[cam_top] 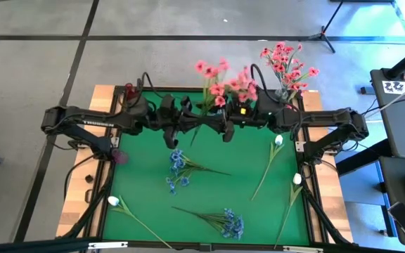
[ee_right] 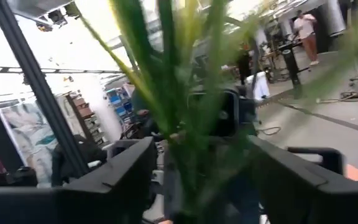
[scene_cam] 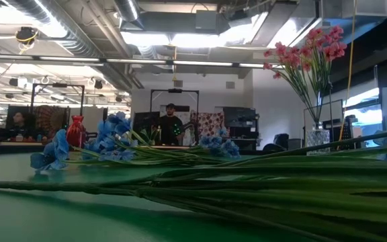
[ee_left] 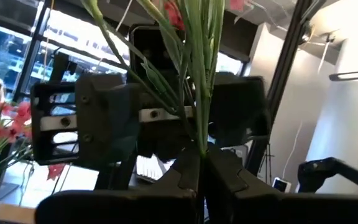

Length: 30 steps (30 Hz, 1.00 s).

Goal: Sort flowers into vase by color
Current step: Put the pink flowers into the transparent vase

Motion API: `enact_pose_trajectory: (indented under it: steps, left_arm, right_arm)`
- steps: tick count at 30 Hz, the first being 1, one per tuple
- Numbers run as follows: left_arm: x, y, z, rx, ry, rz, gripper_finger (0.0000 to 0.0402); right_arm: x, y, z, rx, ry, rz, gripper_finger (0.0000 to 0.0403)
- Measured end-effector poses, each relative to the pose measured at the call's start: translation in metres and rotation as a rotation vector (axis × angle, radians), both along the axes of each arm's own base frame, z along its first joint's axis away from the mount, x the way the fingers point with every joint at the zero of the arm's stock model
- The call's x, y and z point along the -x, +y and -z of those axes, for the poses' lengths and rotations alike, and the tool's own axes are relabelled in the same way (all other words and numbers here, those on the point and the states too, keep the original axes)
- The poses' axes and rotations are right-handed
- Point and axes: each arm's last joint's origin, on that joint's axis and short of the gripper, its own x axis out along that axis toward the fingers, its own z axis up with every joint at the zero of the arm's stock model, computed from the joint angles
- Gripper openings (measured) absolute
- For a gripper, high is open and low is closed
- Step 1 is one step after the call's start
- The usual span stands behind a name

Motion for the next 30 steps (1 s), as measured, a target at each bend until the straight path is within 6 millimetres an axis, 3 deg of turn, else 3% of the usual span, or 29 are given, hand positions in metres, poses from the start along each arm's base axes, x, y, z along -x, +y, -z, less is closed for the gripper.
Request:
enact_pose_trajectory:
  steps: [3,10,16,22,26,30]
  left_arm:
    - [0.001,0.0,-0.001,0.0,-0.008,0.0,0.0013]
    - [-0.001,-0.004,0.003,-0.001,0.043,0.026,0.0055]
    - [0.021,-0.004,-0.008,-0.035,0.107,0.039,0.0097]
    - [0.071,-0.004,-0.02,-0.098,0.263,-0.005,0.012]
    - [0.102,-0.006,-0.029,-0.102,0.283,-0.074,0.0118]
    - [0.119,-0.007,-0.035,-0.115,0.268,-0.142,0.011]
  right_arm:
    - [0.001,-0.001,-0.001,-0.001,-0.002,0.009,0.0191]
    - [0.001,0.0,-0.001,0.011,-0.005,0.002,0.0023]
    - [0.015,0.0,-0.013,0.038,-0.03,0.002,0.002]
    - [0.074,-0.005,-0.042,0.14,0.051,0.265,0.0015]
    - [0.13,-0.013,-0.06,0.136,0.098,0.6,0.0015]
    - [0.179,-0.021,-0.073,0.111,0.145,1.013,0.0009]
